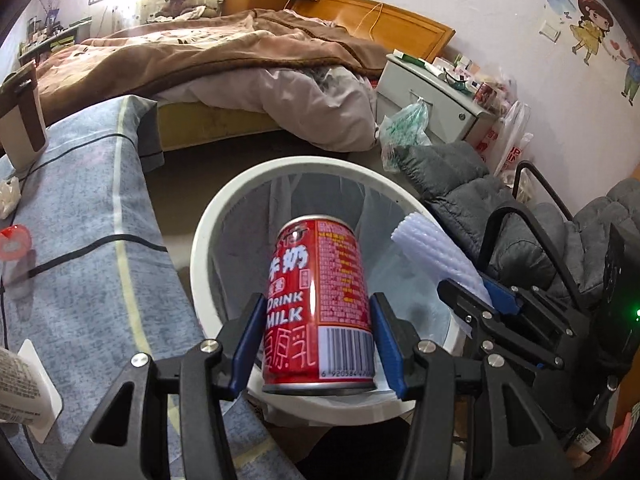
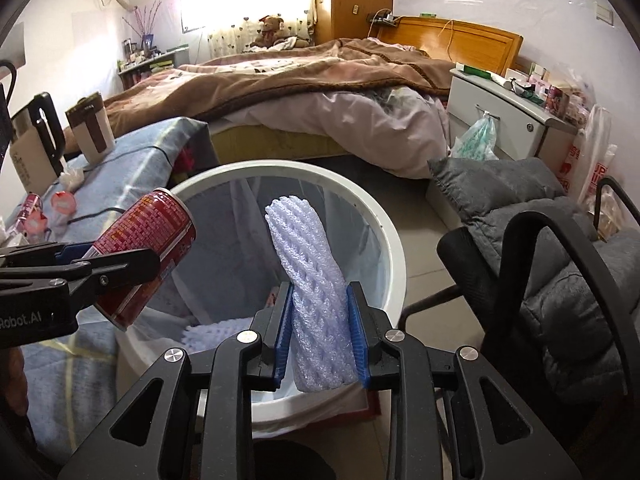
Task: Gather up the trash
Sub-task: 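Carry the sleeve and red can over the bin and open both tools, then move both open tools back over the table, then grasp the white yogurt cup with the right tool while the left tool grasps the beige paper wrapper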
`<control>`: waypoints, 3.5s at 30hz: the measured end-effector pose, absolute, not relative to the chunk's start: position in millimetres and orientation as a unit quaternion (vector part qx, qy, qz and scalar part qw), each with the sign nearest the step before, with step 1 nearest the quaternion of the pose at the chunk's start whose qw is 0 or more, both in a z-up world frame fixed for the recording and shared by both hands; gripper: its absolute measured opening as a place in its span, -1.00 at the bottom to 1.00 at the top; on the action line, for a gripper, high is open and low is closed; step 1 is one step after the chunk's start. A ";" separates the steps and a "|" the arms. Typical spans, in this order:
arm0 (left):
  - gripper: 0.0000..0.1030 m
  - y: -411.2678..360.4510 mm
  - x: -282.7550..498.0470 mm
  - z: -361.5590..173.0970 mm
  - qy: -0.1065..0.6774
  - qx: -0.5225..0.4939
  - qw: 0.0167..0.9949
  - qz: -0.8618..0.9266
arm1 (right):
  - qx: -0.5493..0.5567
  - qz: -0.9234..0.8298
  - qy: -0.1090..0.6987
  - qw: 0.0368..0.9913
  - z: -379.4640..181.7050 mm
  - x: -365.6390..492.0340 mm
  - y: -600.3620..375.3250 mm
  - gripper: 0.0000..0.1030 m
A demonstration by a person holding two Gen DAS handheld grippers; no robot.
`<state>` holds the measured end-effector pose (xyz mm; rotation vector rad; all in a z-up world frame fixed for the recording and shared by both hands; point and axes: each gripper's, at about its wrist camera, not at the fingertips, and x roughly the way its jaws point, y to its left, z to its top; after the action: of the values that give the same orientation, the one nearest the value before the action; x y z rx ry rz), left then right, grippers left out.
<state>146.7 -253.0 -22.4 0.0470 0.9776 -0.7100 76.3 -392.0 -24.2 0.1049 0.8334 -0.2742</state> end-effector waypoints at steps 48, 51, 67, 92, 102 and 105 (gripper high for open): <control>0.31 -24.6 105.9 30.1 0.364 -0.052 0.915 -0.166 | 0.022 0.018 0.333 0.942 24.6 73.0 -230.3 0.04; 0.32 -3.5 105.2 26.9 0.361 -0.055 0.920 -0.144 | 0.021 0.037 0.337 0.941 20.2 77.9 -216.5 0.04; 0.42 75.9 123.5 -9.3 0.382 -0.076 0.914 -0.110 | 0.005 0.137 0.358 0.923 -7.6 108.2 -147.0 0.16; 0.43 64.2 171.3 -38.1 0.412 -0.044 0.892 -0.179 | 0.024 0.163 0.385 0.908 -29.6 158.6 -119.6 -0.02; 0.43 50.3 183.8 -49.5 0.434 -0.031 0.879 -0.193 | 0.046 0.146 0.366 0.918 -20.1 146.1 -138.1 -0.03; 0.42 45.3 179.6 -49.4 0.437 -0.030 0.876 -0.204 | 0.050 0.145 0.363 0.919 -18.1 141.5 -142.2 -0.03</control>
<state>179.6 45.3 -49.4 -0.0627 0.9114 -0.4251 141.5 -142.2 -18.1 0.1023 0.7458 0.2973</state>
